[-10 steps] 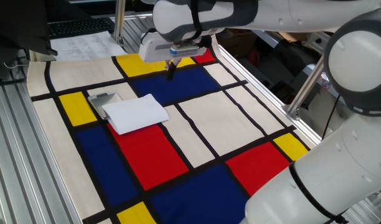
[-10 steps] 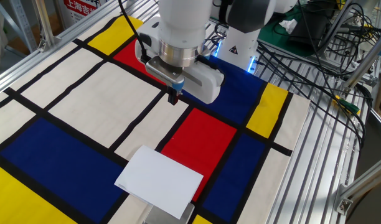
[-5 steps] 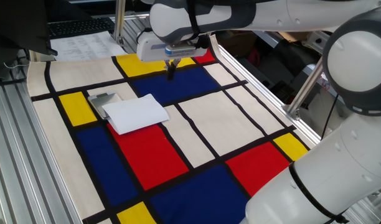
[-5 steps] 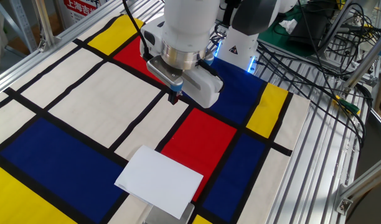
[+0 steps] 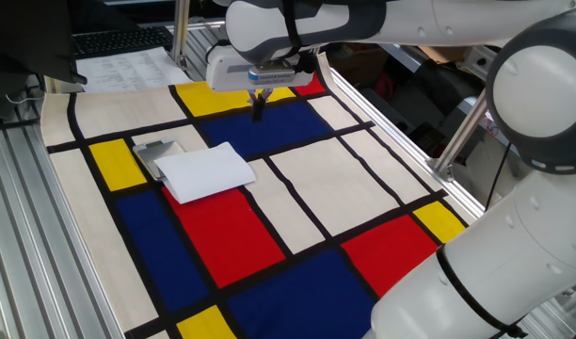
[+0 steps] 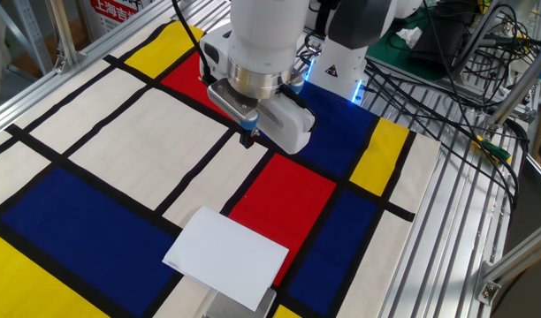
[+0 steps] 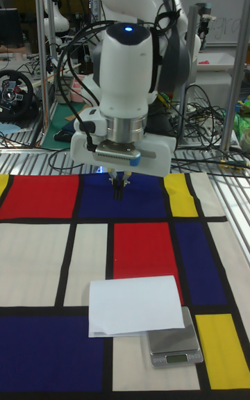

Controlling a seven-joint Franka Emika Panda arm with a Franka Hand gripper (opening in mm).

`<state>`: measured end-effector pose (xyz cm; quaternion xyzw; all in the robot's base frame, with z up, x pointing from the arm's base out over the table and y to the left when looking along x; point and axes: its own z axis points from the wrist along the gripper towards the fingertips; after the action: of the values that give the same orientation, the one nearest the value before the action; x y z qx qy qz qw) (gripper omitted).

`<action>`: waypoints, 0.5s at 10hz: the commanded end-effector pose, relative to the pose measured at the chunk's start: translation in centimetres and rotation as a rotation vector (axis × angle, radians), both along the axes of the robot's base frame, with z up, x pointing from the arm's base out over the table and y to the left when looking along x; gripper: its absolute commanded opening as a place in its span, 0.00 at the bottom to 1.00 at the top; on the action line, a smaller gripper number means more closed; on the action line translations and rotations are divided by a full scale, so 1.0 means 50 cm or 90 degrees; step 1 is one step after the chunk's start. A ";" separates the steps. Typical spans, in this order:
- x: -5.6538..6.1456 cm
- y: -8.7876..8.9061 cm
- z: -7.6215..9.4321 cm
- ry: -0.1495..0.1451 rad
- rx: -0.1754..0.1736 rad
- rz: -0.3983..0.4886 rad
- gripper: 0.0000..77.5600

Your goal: Unfold a piece of paper

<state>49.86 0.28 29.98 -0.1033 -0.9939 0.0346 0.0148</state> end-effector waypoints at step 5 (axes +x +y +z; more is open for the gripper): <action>-0.002 0.002 -0.008 -0.002 0.014 -0.019 0.00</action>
<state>49.72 0.38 29.53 -0.1167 -0.9927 0.0256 0.0157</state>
